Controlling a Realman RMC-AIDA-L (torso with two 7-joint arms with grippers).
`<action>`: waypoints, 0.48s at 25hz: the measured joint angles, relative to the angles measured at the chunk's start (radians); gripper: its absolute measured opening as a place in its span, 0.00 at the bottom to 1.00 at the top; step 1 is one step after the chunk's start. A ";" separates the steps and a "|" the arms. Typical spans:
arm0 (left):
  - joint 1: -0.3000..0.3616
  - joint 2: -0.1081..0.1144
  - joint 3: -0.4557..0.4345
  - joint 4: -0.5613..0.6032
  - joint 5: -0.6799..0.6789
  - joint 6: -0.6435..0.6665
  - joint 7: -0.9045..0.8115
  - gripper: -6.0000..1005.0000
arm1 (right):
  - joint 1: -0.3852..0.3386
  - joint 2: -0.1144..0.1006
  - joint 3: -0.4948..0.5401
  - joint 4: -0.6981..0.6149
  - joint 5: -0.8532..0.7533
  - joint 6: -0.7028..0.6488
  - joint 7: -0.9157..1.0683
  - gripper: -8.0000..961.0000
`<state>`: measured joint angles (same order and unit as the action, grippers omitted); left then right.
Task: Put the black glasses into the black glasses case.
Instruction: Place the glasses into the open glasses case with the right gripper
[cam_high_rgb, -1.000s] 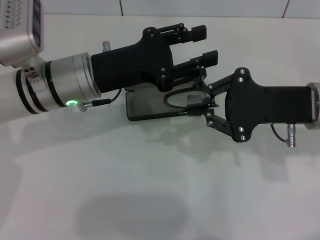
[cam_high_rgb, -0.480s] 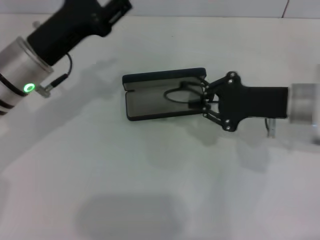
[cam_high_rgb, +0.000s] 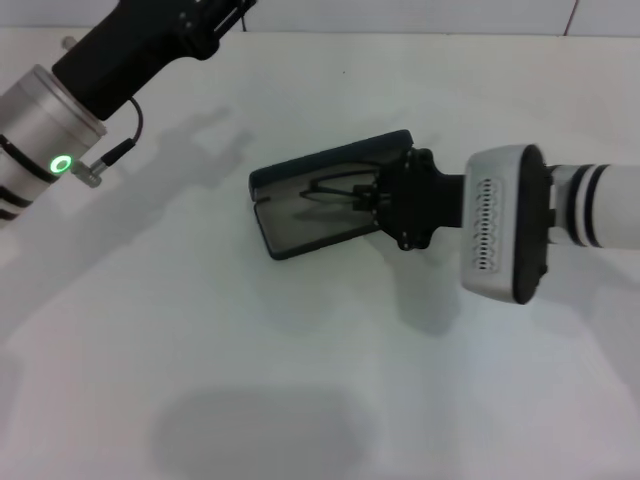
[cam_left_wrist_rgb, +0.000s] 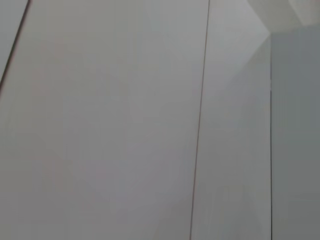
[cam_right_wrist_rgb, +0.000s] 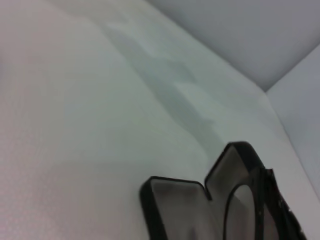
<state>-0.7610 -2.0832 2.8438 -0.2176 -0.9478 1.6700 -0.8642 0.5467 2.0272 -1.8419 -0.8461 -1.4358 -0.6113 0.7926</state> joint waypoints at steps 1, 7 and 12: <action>-0.005 0.000 0.000 0.001 0.002 -0.007 0.000 0.62 | 0.003 0.000 -0.019 -0.002 0.000 0.027 0.009 0.13; -0.014 -0.001 0.000 0.003 0.005 -0.019 0.004 0.62 | 0.002 0.001 -0.149 -0.041 0.011 0.196 0.025 0.14; -0.007 -0.001 0.000 0.002 0.005 -0.019 0.005 0.62 | -0.027 0.001 -0.179 -0.103 -0.011 0.220 0.019 0.14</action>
<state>-0.7683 -2.0847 2.8440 -0.2151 -0.9424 1.6505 -0.8595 0.5193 2.0279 -2.0214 -0.9494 -1.4469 -0.3917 0.8119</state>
